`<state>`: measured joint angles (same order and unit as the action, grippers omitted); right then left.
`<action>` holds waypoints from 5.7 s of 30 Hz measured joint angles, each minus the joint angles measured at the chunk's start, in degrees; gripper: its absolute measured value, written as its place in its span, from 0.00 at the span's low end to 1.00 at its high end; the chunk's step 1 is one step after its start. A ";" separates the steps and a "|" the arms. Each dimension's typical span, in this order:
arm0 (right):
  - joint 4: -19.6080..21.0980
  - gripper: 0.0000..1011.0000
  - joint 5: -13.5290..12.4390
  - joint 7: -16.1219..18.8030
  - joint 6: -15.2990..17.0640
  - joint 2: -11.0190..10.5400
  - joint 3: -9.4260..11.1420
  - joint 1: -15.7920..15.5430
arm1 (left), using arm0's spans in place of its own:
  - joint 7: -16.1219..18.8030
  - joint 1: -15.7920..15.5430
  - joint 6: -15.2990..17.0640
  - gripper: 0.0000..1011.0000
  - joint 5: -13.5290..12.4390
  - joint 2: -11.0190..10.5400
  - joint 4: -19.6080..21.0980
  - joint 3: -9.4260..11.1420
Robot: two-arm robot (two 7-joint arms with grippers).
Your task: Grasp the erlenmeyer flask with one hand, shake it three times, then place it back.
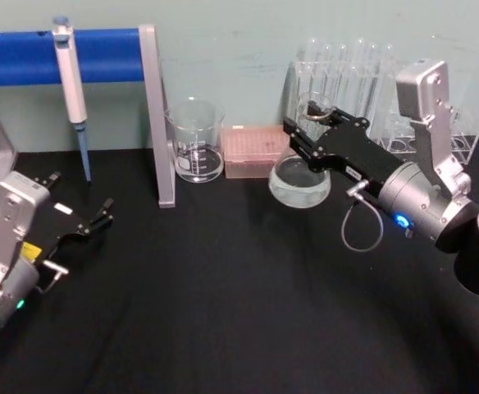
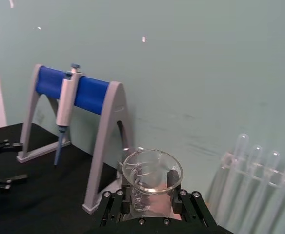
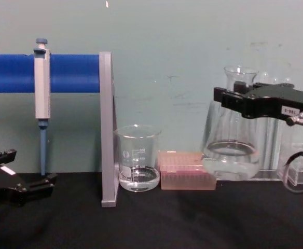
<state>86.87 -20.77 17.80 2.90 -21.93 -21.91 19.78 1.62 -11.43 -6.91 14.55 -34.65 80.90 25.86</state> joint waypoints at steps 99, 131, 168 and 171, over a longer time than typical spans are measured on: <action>2.31 0.45 -5.19 14.49 -3.89 -4.43 -9.78 2.69 | 0.00 0.00 0.00 0.99 0.00 0.00 0.00 0.00; -1.56 0.45 -0.33 0.92 -1.25 -1.09 2.03 0.89 | 0.00 0.00 0.00 0.99 0.00 0.00 0.00 0.00; 3.57 0.45 -0.24 8.17 0.92 -0.31 -0.87 -1.38 | 0.00 0.00 0.00 0.99 0.00 0.00 0.00 0.00; 3.84 0.45 -0.71 8.97 0.81 -0.57 -1.51 -1.32 | 0.00 0.00 0.00 0.99 0.00 0.00 0.00 0.00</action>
<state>90.71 -21.48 26.77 3.71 -22.51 -23.42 18.46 1.62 -11.43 -6.91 14.55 -34.64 80.90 25.86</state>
